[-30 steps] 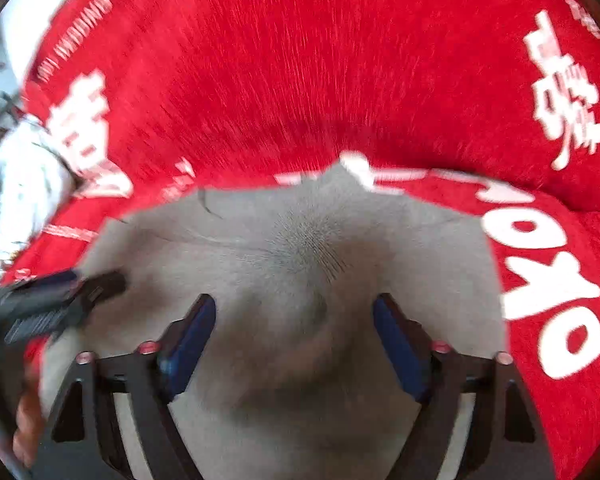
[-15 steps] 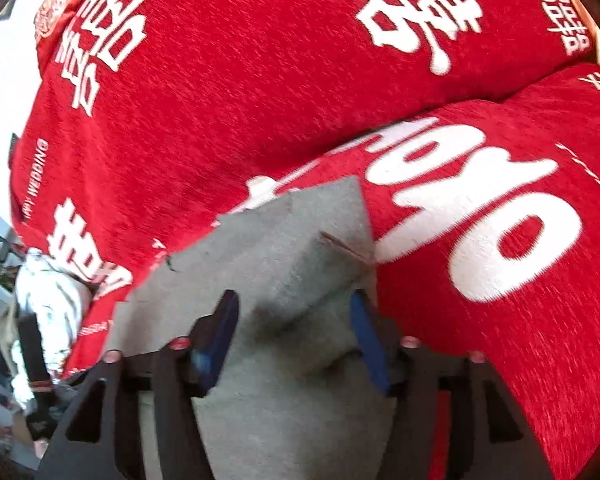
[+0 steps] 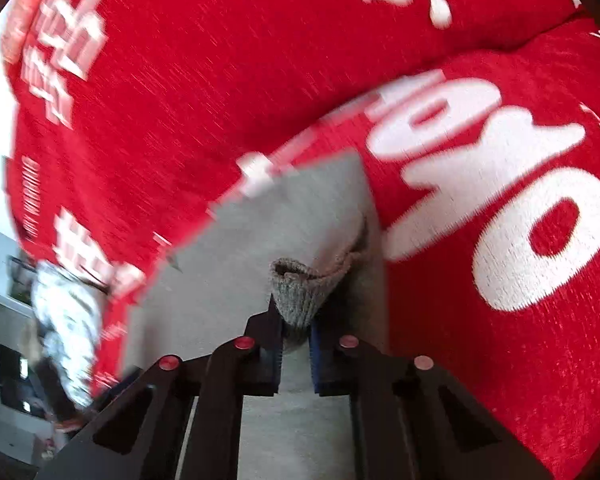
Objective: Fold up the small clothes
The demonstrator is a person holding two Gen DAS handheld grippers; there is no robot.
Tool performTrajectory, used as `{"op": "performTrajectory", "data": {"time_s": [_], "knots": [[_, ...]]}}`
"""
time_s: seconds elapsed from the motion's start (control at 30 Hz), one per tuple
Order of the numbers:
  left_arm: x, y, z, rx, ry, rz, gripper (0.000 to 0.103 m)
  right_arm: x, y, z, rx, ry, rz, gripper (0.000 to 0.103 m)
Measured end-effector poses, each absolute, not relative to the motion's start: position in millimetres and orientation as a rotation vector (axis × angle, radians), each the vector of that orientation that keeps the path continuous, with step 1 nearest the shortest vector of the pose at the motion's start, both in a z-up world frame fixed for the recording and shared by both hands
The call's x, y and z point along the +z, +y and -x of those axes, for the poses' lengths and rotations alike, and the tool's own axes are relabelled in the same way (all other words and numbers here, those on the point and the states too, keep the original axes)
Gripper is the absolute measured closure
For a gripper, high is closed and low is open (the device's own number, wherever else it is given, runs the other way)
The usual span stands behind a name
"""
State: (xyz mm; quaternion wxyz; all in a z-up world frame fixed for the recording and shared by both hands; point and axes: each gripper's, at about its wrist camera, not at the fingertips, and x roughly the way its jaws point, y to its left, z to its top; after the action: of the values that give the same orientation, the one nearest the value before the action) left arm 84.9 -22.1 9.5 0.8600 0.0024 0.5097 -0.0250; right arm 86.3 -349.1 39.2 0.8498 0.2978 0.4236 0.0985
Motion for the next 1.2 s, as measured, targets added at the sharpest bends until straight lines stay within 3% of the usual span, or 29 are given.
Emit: {"op": "performTrajectory", "data": {"time_s": [0.13,0.33,0.5,0.63,0.7,0.73,0.93,0.97,1.07,1.2], "knots": [[10,-19,-89,-0.04,1.07,0.041,0.017,79,-323,-75,0.26,0.682,-0.402,0.092],[8,-30,-87,-0.035,1.073,-0.024,0.017,38,-342,-87,0.216,0.81,-0.405,0.091],[11,-36,-86,-0.066,1.088,-0.028,0.017,27,-369,-75,0.121,0.84,-0.456,0.071],[16,-43,-84,-0.071,1.072,-0.04,0.017,66,-358,-54,0.028,0.726,-0.341,0.065],[17,-45,-86,-0.061,1.073,-0.021,0.017,77,-335,-54,0.067,0.714,-0.273,0.042],[17,-46,-87,-0.054,1.077,-0.019,0.017,79,-321,-57,0.1,0.727,-0.238,0.037],[10,-32,-85,0.002,1.09,-0.057,0.016,29,-281,-83,0.159,0.968,-0.2,0.037],[10,-25,-84,-0.003,1.094,-0.041,0.016,25,-283,-79,0.143,0.957,-0.184,0.041],[16,-6,-78,0.017,1.068,-0.005,0.016,40,-275,-64,0.057,0.914,-0.062,0.039],[10,7,-80,0.051,1.075,0.004,0.016,53,-247,-51,0.114,0.864,0.022,0.023]]}}
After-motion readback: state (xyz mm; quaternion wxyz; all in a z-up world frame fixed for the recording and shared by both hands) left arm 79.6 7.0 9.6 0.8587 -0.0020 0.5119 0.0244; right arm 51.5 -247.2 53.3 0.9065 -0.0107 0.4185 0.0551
